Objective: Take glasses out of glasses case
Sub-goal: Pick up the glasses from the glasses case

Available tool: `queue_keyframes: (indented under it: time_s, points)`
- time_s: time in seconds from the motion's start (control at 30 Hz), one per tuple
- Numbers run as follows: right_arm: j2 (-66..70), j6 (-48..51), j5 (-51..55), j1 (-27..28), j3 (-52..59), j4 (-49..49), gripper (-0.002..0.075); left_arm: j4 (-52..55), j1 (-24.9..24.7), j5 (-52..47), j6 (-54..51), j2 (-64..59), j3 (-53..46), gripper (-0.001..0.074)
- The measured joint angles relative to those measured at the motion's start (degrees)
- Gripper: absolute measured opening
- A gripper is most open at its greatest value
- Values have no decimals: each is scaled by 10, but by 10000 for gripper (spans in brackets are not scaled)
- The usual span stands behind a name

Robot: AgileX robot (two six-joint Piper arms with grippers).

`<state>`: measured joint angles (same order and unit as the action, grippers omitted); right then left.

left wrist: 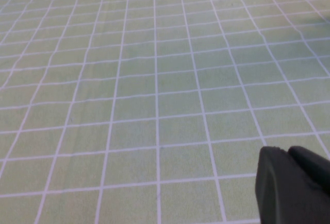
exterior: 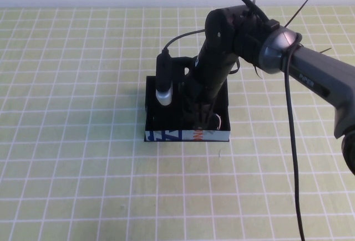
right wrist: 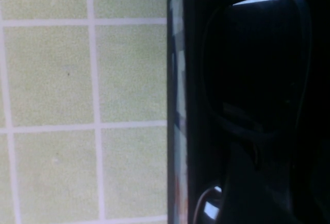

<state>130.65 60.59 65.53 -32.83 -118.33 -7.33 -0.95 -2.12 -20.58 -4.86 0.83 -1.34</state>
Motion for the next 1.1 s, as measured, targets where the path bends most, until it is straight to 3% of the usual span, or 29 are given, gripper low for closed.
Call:
queue_keyframes:
  time_s: [1.1]
  points:
    - [11,0,-4,0,0,9,268,0,0,0,0,0,0,-4]
